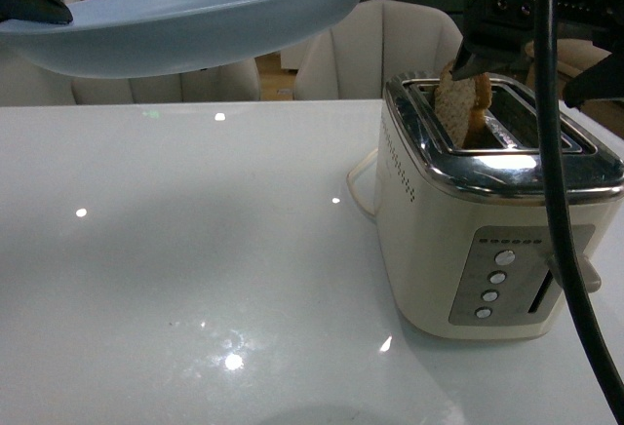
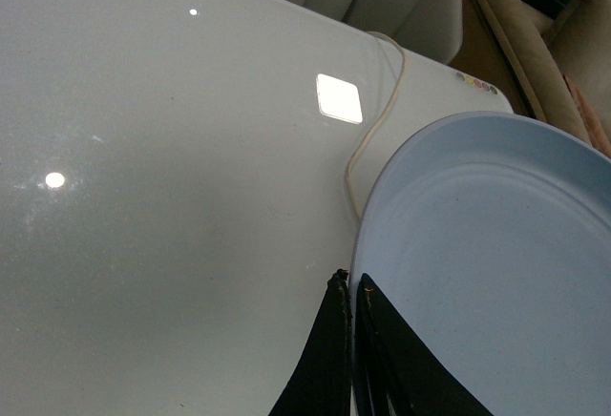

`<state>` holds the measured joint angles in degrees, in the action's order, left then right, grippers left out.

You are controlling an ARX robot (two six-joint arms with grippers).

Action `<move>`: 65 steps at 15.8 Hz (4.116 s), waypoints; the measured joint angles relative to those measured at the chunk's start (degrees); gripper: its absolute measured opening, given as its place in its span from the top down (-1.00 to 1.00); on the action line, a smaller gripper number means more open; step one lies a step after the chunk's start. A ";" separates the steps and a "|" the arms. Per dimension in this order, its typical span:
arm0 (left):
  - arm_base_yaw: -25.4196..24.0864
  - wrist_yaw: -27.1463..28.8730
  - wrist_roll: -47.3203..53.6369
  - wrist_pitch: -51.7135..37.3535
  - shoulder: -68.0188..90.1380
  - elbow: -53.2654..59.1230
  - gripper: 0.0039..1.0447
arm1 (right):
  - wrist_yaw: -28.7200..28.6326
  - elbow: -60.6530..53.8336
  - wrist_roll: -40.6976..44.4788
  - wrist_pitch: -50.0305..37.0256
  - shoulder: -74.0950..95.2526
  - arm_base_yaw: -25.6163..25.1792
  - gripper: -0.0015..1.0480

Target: Left arm holds plate, right arm toasts bread

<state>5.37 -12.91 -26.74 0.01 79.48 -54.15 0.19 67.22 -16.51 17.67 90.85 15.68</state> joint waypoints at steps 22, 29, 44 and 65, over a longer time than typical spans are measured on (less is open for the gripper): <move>0.00 -0.02 0.00 0.00 0.00 0.00 0.96 | 7.02 -36.35 18.40 -39.67 -33.07 -11.04 -0.58; 0.00 -0.02 0.00 0.00 0.00 -0.07 0.96 | -0.07 -56.68 17.20 -50.73 -46.99 -15.93 0.95; 0.00 0.00 0.00 0.00 0.00 -0.07 0.96 | -0.04 -66.55 17.14 -38.73 -70.20 -15.93 0.96; -0.11 -0.02 -0.02 0.00 -0.02 -0.07 0.96 | -0.20 -66.53 17.05 -17.49 -90.64 -15.93 0.92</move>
<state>5.26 -12.93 -26.76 0.01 79.46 -54.22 -0.01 0.69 0.54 0.19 0.21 -0.25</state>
